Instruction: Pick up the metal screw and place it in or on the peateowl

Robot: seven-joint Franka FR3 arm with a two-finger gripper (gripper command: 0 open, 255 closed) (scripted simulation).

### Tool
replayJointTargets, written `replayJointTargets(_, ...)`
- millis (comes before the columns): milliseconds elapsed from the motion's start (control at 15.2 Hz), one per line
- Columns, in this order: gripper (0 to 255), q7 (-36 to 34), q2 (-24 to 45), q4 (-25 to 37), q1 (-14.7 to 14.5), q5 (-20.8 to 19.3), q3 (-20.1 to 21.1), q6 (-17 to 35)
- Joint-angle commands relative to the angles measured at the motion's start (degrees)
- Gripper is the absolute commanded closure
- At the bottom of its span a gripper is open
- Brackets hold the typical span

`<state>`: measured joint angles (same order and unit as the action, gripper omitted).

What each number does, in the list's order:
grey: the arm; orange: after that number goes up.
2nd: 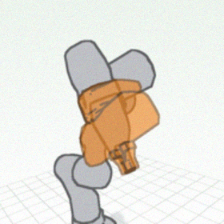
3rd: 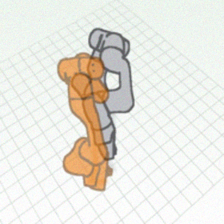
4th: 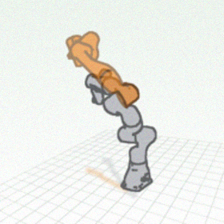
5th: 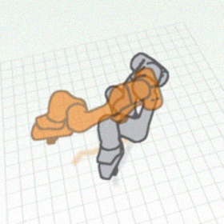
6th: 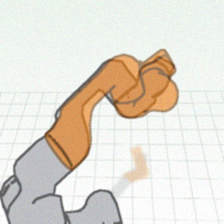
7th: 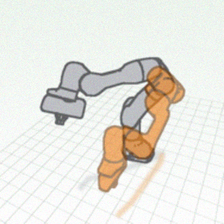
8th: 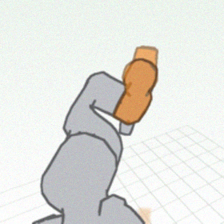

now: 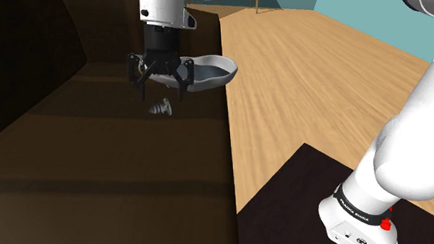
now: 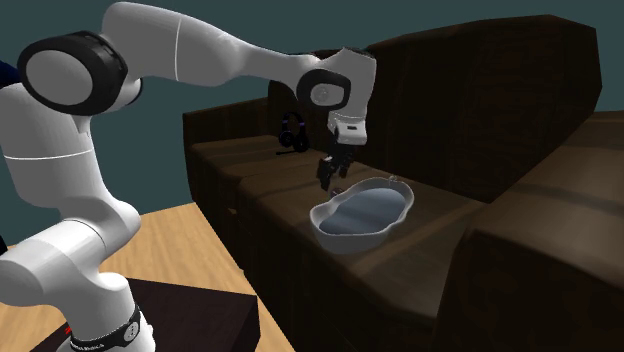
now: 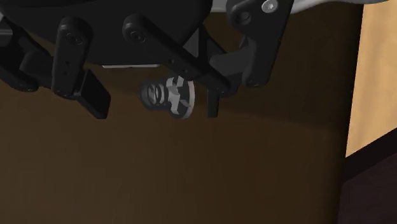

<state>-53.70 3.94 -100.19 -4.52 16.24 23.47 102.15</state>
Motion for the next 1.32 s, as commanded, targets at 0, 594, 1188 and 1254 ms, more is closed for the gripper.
replayJointTargets(0, 0, -2.4, 1.9, 0.1, 2.7, 8.1, -2.2, 0.4)
replayJointTargets(594, 0, -2.6, 3.0, -4.6, 2.2, 10.8, -1.7, 6.1)
replayJointTargets(1188, 255, -2.6, 3.0, -4.5, 2.2, 10.8, -1.7, 6.1)
replayJointTargets(1254, 255, -2.6, 3.0, -4.5, 2.2, 10.8, -1.7, 6.1)
